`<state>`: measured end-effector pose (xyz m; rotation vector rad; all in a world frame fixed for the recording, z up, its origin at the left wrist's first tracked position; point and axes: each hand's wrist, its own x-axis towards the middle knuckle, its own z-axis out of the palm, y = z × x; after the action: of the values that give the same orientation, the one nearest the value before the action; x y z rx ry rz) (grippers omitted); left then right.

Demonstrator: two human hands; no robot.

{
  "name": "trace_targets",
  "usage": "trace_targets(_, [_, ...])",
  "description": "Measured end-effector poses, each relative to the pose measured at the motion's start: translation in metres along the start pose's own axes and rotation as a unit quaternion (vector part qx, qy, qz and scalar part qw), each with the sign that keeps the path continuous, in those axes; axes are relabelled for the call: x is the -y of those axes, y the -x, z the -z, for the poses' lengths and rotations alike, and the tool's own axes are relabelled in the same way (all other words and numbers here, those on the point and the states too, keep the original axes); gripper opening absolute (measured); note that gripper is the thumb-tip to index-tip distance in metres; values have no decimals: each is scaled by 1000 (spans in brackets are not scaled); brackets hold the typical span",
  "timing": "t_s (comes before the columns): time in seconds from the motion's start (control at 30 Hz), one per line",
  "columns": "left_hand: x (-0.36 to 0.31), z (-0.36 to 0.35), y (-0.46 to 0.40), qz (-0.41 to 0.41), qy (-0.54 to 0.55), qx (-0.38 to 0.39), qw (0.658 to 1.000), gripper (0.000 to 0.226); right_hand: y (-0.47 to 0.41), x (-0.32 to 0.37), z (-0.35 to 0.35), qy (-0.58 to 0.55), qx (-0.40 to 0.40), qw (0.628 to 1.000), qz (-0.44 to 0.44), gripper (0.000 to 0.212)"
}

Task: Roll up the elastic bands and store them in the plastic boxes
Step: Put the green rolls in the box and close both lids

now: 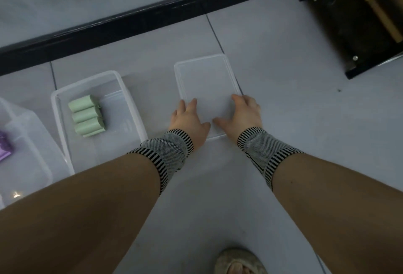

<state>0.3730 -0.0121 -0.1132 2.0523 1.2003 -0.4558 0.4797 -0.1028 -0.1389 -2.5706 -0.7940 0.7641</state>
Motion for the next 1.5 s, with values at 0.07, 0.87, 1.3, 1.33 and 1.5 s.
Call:
trace_targets(0.07, [1,7,4,-14,-10,-14,1000,80,2,8,4,-42,-18,999,6,85])
trace_targets(0.87, [191,127,131,39,19,-114,993,78,99,173,-50,24,84,963,255,71])
trace_targets(1.3, [204,93,115,24,57,-81,995,77,104,149,-60,86,97,968,213,71])
trace_targets(1.33, [204,92,113,28,56,-88,994,76,104,150,-62,84,100,969,211,71])
trace_targets(1.5, [210,86,111,41,58,-117,991,76,105,152,-71,79,93,969,215,73])
